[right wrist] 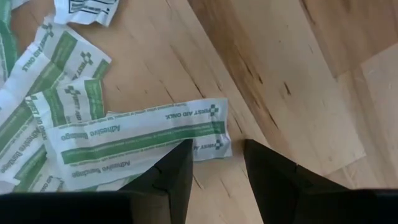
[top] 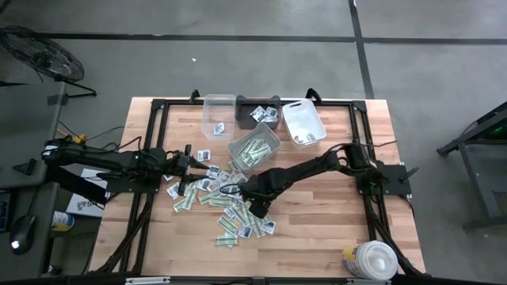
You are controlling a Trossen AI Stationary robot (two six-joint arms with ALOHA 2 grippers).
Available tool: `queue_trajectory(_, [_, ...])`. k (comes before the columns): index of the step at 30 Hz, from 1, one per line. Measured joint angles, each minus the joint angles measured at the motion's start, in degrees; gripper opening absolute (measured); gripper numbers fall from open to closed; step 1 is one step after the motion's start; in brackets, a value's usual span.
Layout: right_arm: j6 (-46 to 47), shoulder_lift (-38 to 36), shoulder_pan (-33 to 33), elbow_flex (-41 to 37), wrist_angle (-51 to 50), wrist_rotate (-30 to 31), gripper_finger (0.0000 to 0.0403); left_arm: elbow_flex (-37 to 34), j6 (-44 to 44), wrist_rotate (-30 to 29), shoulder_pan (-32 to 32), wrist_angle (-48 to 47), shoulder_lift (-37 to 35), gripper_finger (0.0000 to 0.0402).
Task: Pick & Place First Aid Supplies
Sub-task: Put the bandage pack into the gray bin
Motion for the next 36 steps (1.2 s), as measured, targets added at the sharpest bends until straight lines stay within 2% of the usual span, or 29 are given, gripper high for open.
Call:
queue_trajectory(4, [0.2, 1.7, 0.0, 0.1, 0.6, -1.6, 0.0136, 0.0, 0.0, 0.0, 0.0, 0.0, 0.0, 0.0149])
queue_trajectory(8, [2.5, 2.7, 0.0, 0.2, 0.3, -1.9, 0.0116, 0.0, 0.0, 0.0, 0.0, 0.0, 0.0, 0.0149])
queue_trajectory(19, [4.0, 2.7, -0.7, 0.0, 0.6, -2.9, 0.0008, 0.0, 0.0, 0.0, 0.0, 0.0, 0.0, 0.0149])
queue_trajectory(28, [4.6, -0.3, -0.7, -0.4, 1.1, -3.2, 0.0001, 0.0, 0.0, 0.0, 0.0, -0.5, 0.0, 0.0149])
queue_trajectory(36, [6.7, -9.6, 0.0, -0.3, 1.1, -1.5, 0.0, 0.0, 0.0, 0.0, 0.0, -0.8, 0.0, 0.0149])
